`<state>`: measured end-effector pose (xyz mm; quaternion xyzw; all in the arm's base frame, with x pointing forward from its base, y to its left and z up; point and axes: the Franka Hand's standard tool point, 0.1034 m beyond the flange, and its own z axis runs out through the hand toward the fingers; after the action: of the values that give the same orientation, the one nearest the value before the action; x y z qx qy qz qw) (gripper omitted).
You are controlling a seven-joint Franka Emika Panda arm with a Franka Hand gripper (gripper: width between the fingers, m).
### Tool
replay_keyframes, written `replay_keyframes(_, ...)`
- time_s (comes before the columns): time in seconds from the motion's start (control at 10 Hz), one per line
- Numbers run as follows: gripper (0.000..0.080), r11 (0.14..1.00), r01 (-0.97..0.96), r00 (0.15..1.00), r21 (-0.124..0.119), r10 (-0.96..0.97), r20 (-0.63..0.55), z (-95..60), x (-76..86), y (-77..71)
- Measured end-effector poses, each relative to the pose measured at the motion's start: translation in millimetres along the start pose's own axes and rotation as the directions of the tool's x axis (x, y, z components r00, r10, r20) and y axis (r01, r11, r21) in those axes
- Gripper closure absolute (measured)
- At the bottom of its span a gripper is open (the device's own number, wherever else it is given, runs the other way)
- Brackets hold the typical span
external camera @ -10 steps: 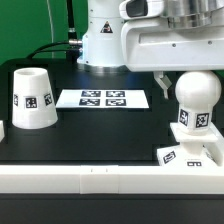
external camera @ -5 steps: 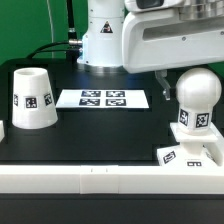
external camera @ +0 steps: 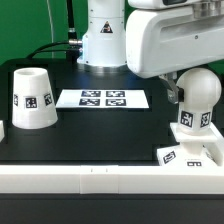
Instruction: Assemble lamp
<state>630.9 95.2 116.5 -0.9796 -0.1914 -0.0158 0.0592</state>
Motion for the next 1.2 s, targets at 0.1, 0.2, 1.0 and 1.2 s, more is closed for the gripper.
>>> replay_keyframes(0.1,0.0100,0.998,0.062,0.998,-0.001,-0.062,0.001,0.3,-0.3,0.5)
replay_keyframes(0.2,0.0100,0.983,0.180,0.984,-0.017,-0.180,0.002,-0.1,0.6,2.0)
replay_keyframes(1.0,0.0100,0.611,0.792,0.609,-0.012,-0.788,0.090,4.8,-3.0,1.8)
replay_keyframes(1.2,0.0100,0.460,0.888,0.456,0.007,-0.882,0.123,5.2,-2.3,0.4)
